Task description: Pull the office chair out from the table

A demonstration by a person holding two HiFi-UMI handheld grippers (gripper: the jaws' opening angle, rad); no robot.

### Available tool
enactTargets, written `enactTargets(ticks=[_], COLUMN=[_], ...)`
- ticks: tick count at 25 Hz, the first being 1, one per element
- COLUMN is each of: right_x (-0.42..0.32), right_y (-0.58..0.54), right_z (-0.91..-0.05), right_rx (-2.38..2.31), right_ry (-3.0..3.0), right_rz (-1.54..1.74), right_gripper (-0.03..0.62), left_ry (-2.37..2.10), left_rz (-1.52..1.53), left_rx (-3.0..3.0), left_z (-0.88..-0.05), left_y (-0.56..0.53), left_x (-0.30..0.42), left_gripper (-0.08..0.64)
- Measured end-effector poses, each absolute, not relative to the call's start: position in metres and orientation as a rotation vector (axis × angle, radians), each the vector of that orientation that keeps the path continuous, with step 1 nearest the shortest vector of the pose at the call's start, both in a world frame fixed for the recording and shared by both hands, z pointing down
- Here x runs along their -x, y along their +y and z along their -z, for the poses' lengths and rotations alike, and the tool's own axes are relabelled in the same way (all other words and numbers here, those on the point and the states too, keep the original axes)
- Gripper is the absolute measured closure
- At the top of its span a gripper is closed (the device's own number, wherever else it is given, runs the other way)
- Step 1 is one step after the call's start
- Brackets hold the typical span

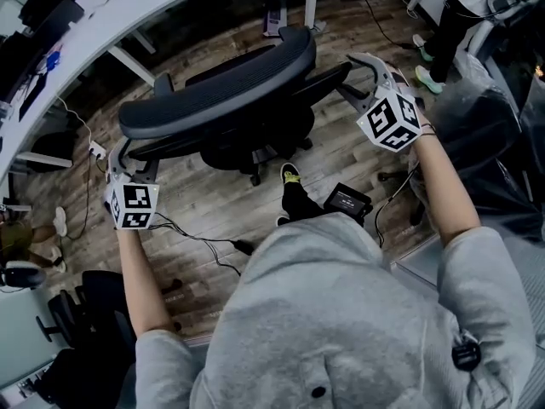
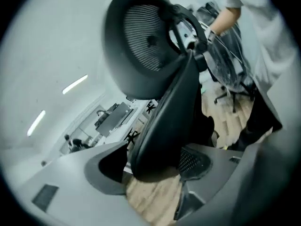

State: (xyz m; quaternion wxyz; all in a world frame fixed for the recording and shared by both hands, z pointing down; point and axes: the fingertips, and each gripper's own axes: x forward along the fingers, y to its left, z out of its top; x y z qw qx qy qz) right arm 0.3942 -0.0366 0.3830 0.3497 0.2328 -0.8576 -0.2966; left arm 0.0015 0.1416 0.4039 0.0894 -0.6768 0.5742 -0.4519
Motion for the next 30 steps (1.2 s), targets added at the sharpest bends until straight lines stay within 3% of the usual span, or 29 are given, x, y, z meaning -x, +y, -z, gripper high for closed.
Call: enactTargets(ticks=[5,6,7,8,9,10,15,30], right_x=[-0.430,-0.431,-0.430,-0.426,-0.420,-0.411,-0.369,-0.352], right_y=[-0.009,0.002,0.013,0.024,0.036,0.047,0.077,0.099], right_z=[-0.374,-0.375,-0.377,-0.379,-0.380,-0.380,-0.364,-0.351], right_rx=[-0.903,-0.937,-0.958,-0.968,-0.963,-0.945,-0.925,-0.937], right_ry=[-2.474,-2.516,-2.550,-2.580,-2.607,-2.634,-2.745,-2.759], right_rz=[0.311,0.217,0.136,0.069,0.017,-0.022,-0.080,-0.034], right_gripper=[0.341,0.342,0.365,0.461,0.545,0.552,0.557,0.557], left_ry=[2.256,2.355,2.438,2.514,2.592,2.670,2.713,2.524], left_rz=[0.887,0.822,0.781,0.751,0.709,0.646,0.379,0.489], left_rx=[2.078,2.050,2.020,1.997,1.985,1.984,2.071,2.147], left_z=[-0.410,-0.415,-0.419,-0.424,-0.427,-0.428,-0.400,-0.379], left_y=[0.217,0.232,0.243,0.250,0.252,0.250,0.214,0.197], left_x=[0.026,0.022,0.013,0.000,-0.016,-0.032,-0.100,-0.140], left_gripper=[0.277,0.322,0.431,0.532,0.535,0.538,0.548,0.548])
